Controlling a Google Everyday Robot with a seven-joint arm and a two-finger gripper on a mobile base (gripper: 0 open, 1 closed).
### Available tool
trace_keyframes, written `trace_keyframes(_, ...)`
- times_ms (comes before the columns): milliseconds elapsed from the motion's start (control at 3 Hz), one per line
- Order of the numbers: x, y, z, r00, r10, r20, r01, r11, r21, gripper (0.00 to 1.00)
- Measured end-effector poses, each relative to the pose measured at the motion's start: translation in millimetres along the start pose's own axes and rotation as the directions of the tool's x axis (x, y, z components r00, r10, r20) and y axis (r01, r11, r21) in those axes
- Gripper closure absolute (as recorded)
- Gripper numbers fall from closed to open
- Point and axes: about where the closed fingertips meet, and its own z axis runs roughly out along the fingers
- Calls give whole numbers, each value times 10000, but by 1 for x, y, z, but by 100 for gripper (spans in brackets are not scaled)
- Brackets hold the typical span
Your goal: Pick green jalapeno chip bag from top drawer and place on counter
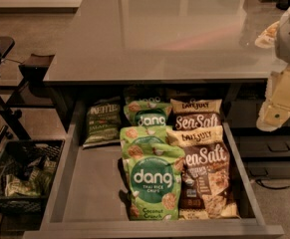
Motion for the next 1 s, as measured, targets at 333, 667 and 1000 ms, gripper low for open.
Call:
trace_keyframes(333, -6, 4, 2, 9999, -122, 44, 122, 9999, 43, 0)
trace_keyframes(667, -38, 10, 47, 9982, -413, 433, 426, 9986, -300, 0)
trace_keyframes(1000, -69, -1, 97, 9942, -585, 898, 615, 9976, -314, 0)
